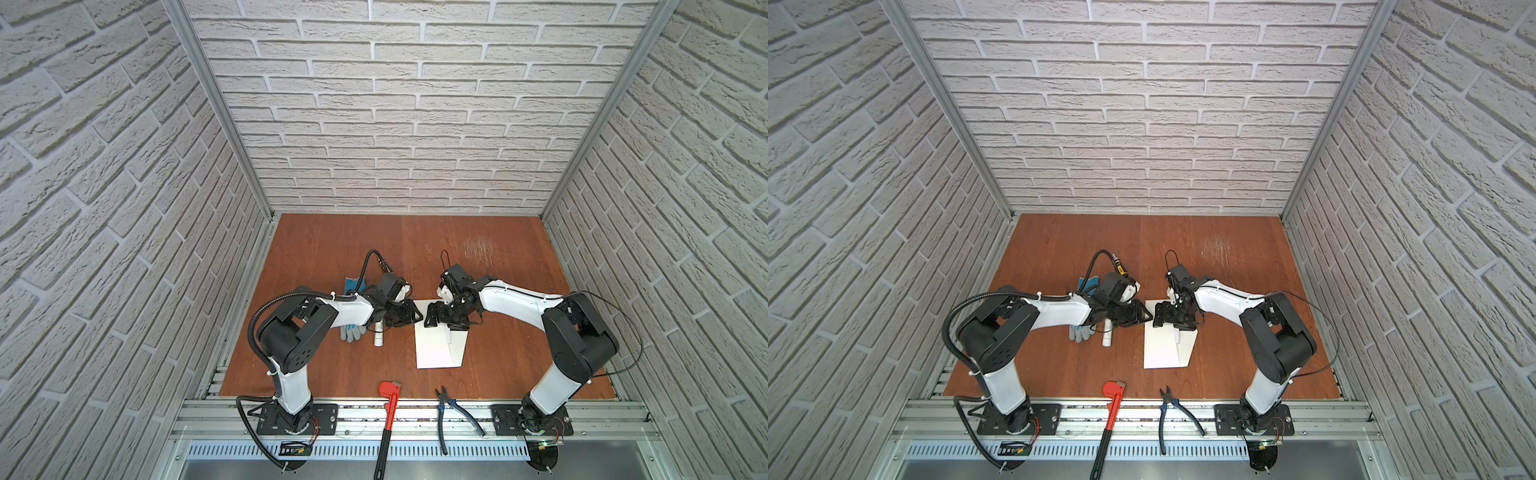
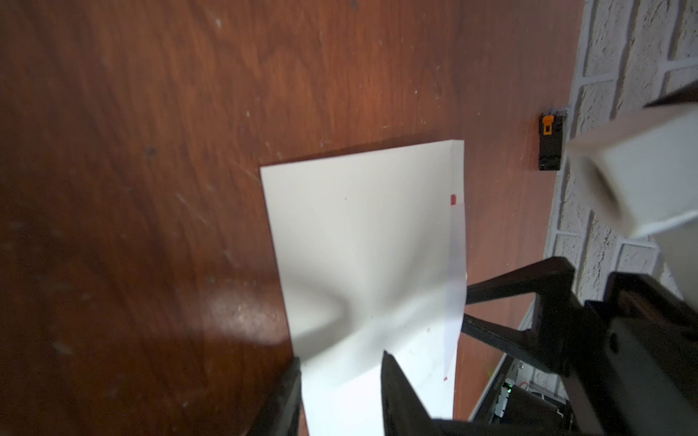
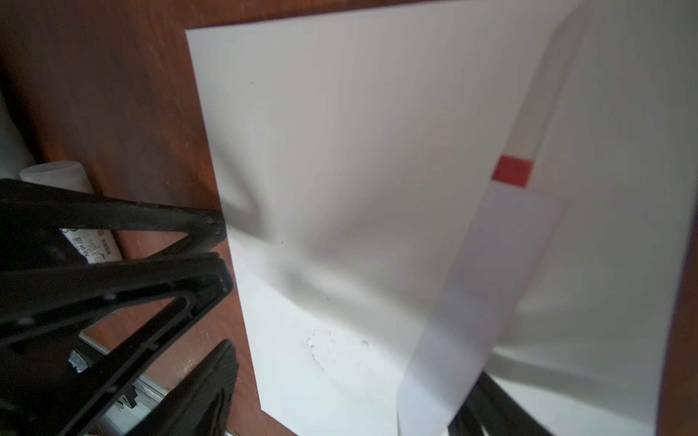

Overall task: Place the letter into the envelope and seal it
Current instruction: 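Press the card fully inside the envelope with the right gripper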

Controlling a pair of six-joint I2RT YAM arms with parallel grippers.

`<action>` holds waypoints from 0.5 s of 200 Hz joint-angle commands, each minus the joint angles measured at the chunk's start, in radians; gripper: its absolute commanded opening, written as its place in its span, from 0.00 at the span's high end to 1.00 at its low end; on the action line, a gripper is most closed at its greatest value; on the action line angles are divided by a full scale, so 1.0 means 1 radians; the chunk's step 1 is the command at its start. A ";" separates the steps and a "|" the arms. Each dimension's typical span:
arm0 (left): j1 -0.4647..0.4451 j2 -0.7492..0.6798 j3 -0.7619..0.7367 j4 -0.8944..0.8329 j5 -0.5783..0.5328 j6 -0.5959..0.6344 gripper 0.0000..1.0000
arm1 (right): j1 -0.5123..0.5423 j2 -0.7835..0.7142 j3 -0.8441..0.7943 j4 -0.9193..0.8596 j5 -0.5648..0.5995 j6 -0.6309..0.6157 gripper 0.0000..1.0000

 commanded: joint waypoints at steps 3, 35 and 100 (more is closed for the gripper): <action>-0.007 0.040 0.004 -0.031 -0.011 0.002 0.64 | 0.024 0.030 0.017 0.028 -0.014 0.022 0.15; -0.006 0.037 0.006 -0.033 -0.009 0.002 0.64 | 0.034 0.045 0.025 0.035 -0.011 0.028 0.15; 0.001 0.035 -0.002 -0.047 -0.017 0.009 0.64 | 0.032 0.010 0.048 -0.051 0.057 0.000 0.14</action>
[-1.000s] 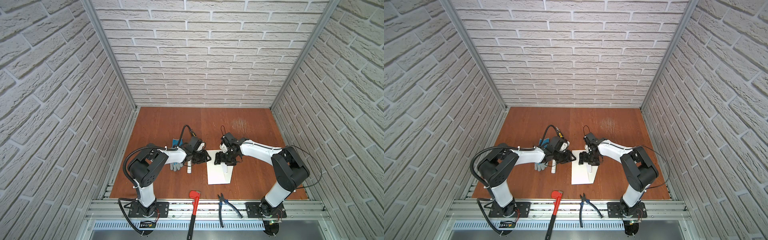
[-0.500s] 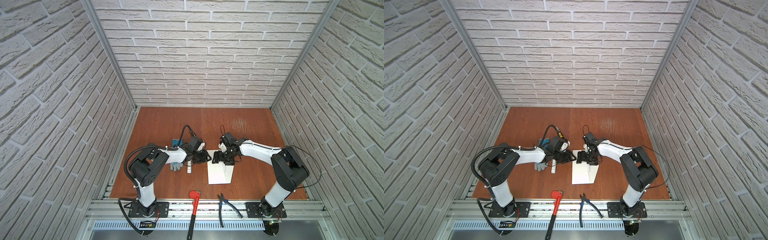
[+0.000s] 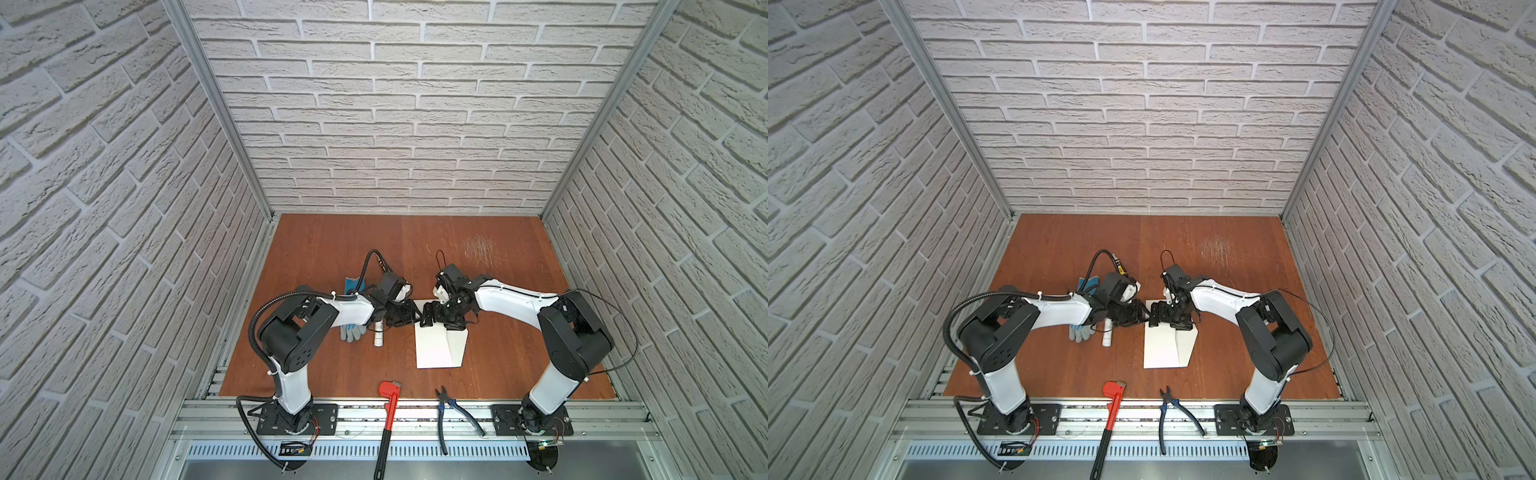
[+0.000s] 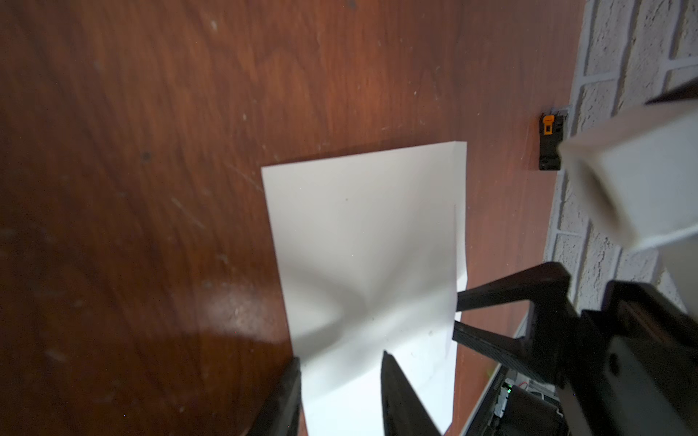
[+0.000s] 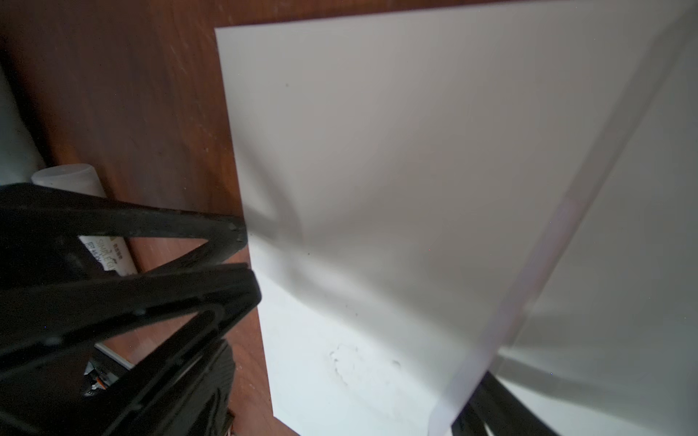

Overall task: Place the letter into the envelope and seal it
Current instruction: 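Press the card fully inside the envelope with the right gripper, then open and lift both grippers away from the envelope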

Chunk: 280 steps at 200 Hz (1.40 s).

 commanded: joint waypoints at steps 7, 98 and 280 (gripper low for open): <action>0.001 0.034 -0.008 -0.050 -0.020 0.012 0.64 | 0.007 -0.018 0.020 -0.058 0.055 -0.022 0.14; 0.005 0.019 -0.010 -0.080 -0.035 0.022 0.64 | -0.005 -0.089 0.031 -0.150 0.103 -0.048 0.12; 0.031 -0.760 -0.079 -0.666 -0.409 0.112 0.45 | -0.180 -0.370 -0.185 -0.164 0.130 -0.041 0.11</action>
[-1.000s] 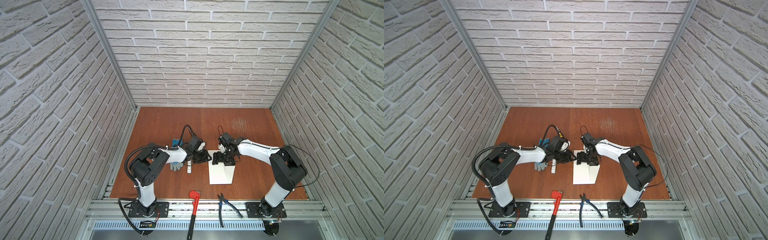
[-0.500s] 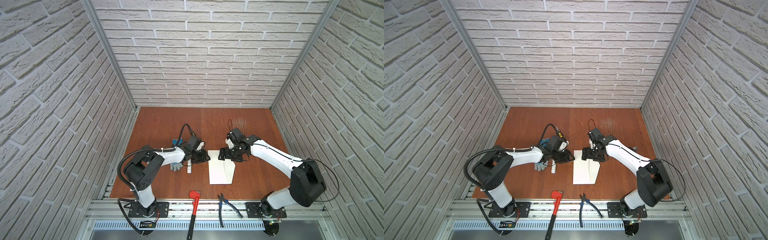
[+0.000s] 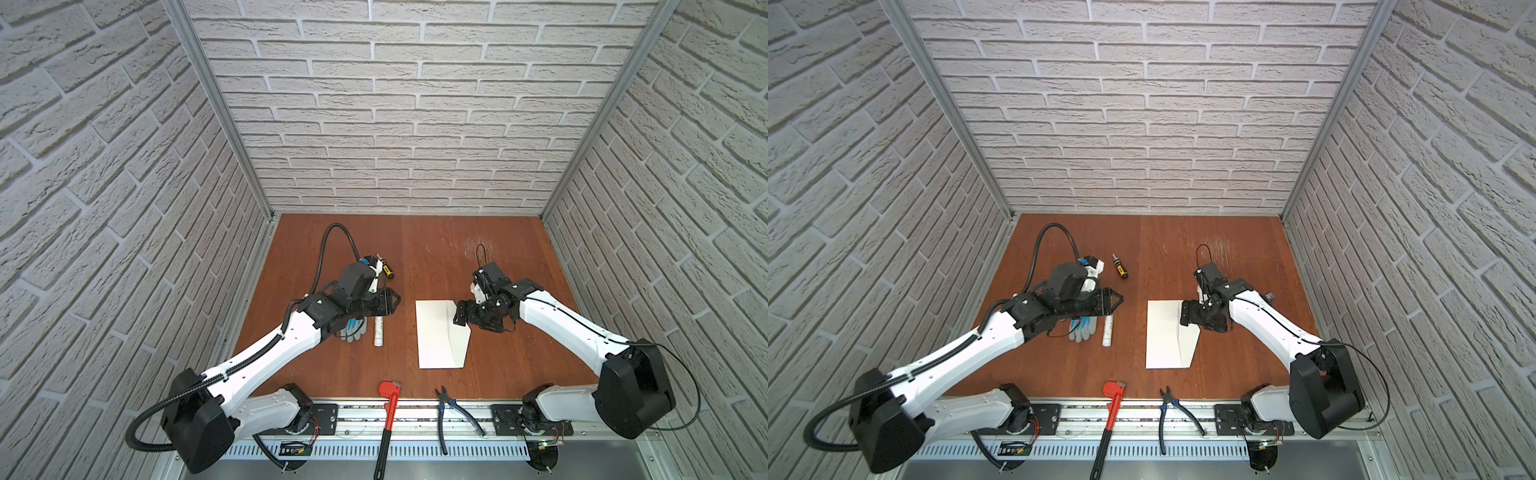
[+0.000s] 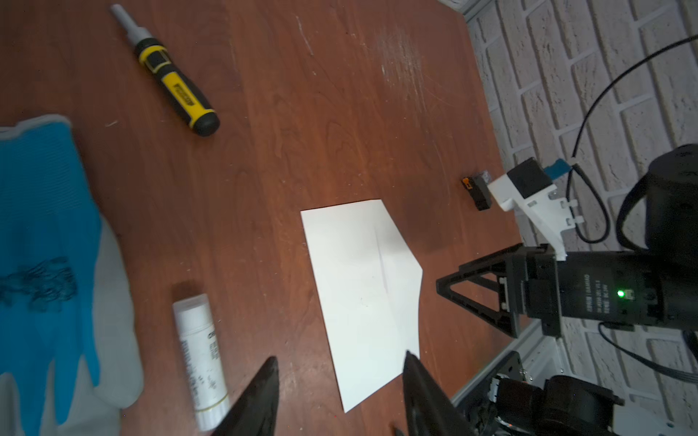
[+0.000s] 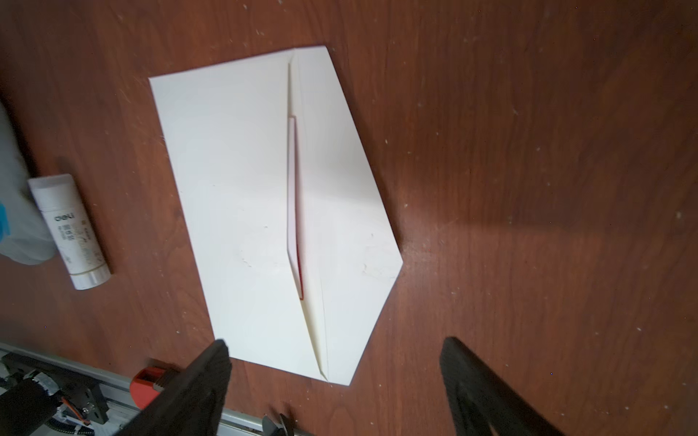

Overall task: Place the letter into the envelope and seal it
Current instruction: 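Open and lift both grippers away from the envelope, then close the left gripper on the white glue stick while the right draws back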

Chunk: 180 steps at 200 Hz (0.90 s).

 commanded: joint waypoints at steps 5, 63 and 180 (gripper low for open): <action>0.012 -0.086 -0.084 -0.150 -0.084 -0.018 0.45 | -0.016 0.010 -0.063 0.083 -0.028 0.006 0.11; 0.019 -0.210 -0.148 -0.208 -0.118 -0.050 0.44 | -0.019 0.115 -0.104 0.212 -0.101 -0.001 0.12; 0.036 -0.194 -0.177 -0.166 -0.119 -0.045 0.43 | 0.120 0.223 -0.054 0.320 -0.115 0.117 0.13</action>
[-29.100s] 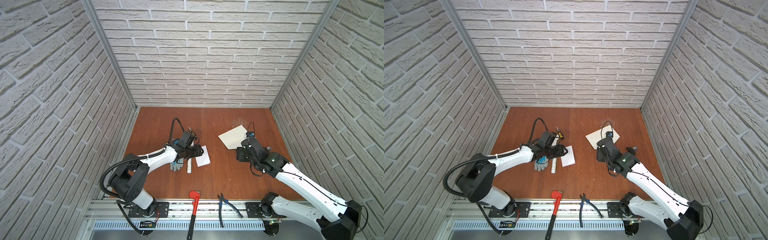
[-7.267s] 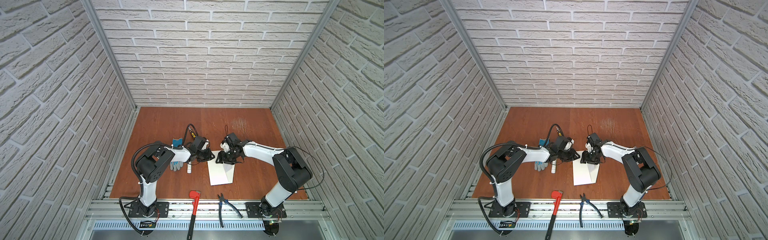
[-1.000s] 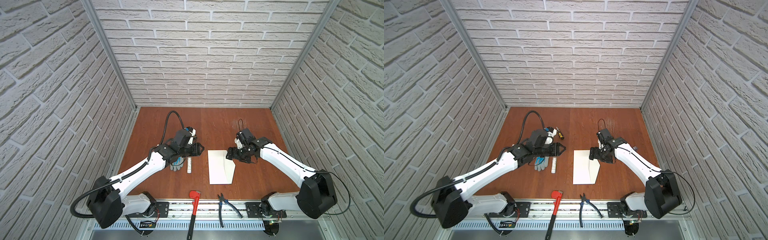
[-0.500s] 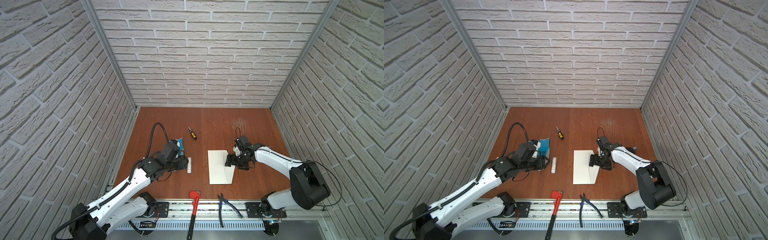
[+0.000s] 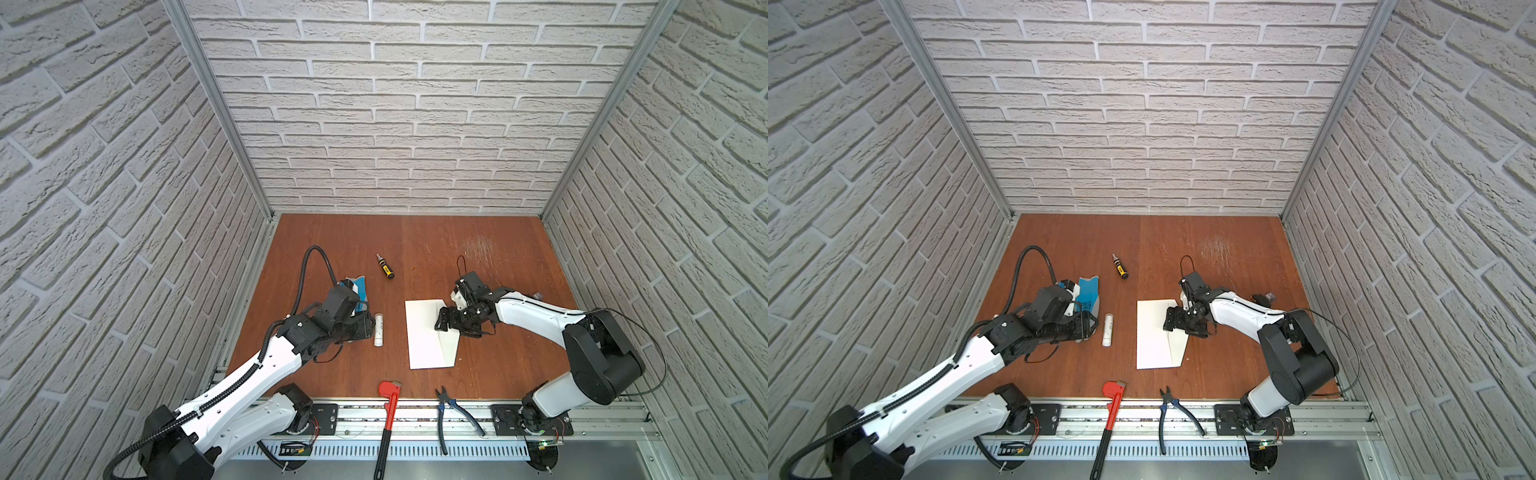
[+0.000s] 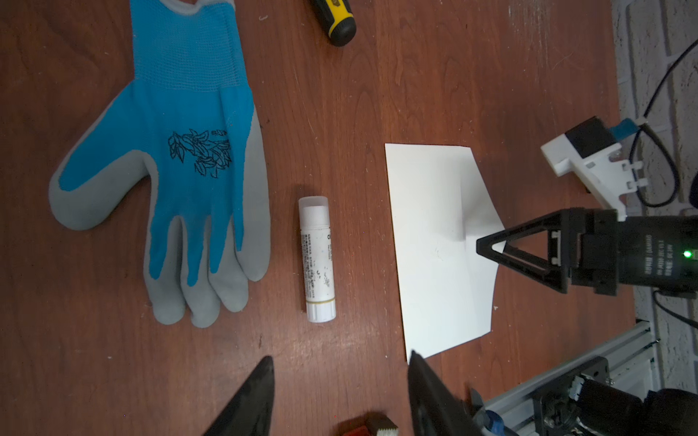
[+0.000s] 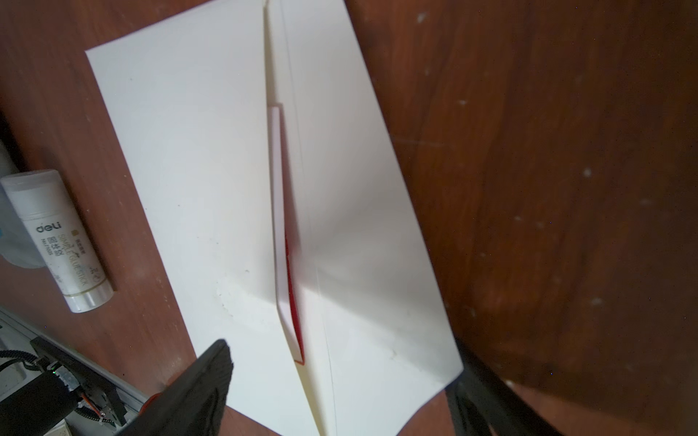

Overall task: Place the letter into the envelope and seal it
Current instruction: 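Close the left gripper on the white glue stick while the right draws back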

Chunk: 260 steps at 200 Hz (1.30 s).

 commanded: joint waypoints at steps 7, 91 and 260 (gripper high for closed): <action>0.021 -0.011 -0.025 0.026 -0.018 0.001 0.43 | 0.030 0.020 0.016 0.013 0.011 0.045 0.12; 0.010 0.174 0.014 0.052 -0.089 -0.021 0.44 | 0.046 -0.335 0.127 -0.202 0.215 0.025 0.12; -0.089 0.777 0.326 -0.064 -0.146 -0.004 0.44 | 0.054 -0.524 -0.002 -0.155 0.199 -0.046 0.14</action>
